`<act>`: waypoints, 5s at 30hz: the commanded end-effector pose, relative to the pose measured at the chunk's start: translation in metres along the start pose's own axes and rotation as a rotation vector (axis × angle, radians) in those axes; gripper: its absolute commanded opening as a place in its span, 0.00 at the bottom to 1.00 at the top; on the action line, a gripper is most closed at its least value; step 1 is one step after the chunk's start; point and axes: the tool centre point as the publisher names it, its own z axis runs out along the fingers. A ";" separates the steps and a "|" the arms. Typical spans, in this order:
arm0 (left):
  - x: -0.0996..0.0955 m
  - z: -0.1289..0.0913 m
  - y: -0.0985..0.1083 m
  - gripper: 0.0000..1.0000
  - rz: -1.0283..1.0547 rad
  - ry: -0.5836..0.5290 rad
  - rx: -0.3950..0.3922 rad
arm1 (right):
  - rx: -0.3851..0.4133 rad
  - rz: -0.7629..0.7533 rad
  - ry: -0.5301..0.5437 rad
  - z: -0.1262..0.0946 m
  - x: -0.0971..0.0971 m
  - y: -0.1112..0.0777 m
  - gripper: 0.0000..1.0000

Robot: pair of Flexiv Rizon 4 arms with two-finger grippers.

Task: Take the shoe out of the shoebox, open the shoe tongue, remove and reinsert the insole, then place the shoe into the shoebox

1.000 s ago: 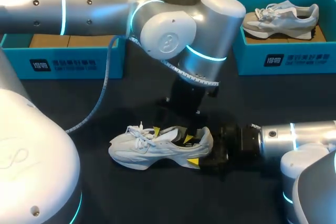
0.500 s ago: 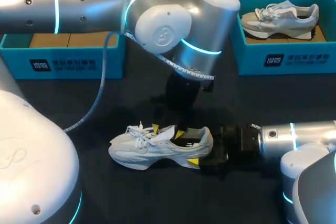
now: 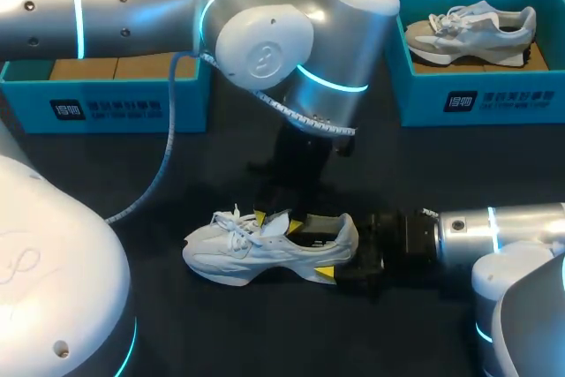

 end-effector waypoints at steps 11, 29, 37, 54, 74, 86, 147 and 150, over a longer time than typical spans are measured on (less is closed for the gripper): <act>-0.011 -0.001 0.011 0.33 0.030 0.005 0.065 | 0.004 0.000 -0.001 0.002 0.000 0.001 0.00; -0.039 -0.009 0.022 0.00 -0.055 0.244 0.146 | 0.004 0.000 -0.001 0.002 0.000 0.001 0.00; -0.075 0.002 0.026 0.00 -0.253 0.466 0.179 | 0.004 0.000 -0.001 0.002 0.000 0.001 0.00; -0.082 0.054 0.012 0.00 -0.442 0.472 0.117 | 0.004 0.000 -0.001 0.002 0.000 0.001 0.00; -0.107 0.038 0.009 0.76 -0.428 0.408 0.130 | 0.004 0.000 -0.001 0.002 0.000 0.001 0.00; -0.104 -0.039 0.033 0.71 -0.186 0.439 0.275 | 0.004 0.000 -0.001 0.002 0.000 0.001 0.00; -0.025 -0.076 0.045 0.00 1.852 0.072 0.491 | 0.004 0.000 -0.001 0.002 0.000 0.001 0.00; -0.025 -0.076 0.045 0.00 1.852 0.072 0.491 | 0.004 0.000 -0.001 0.002 0.000 0.001 0.00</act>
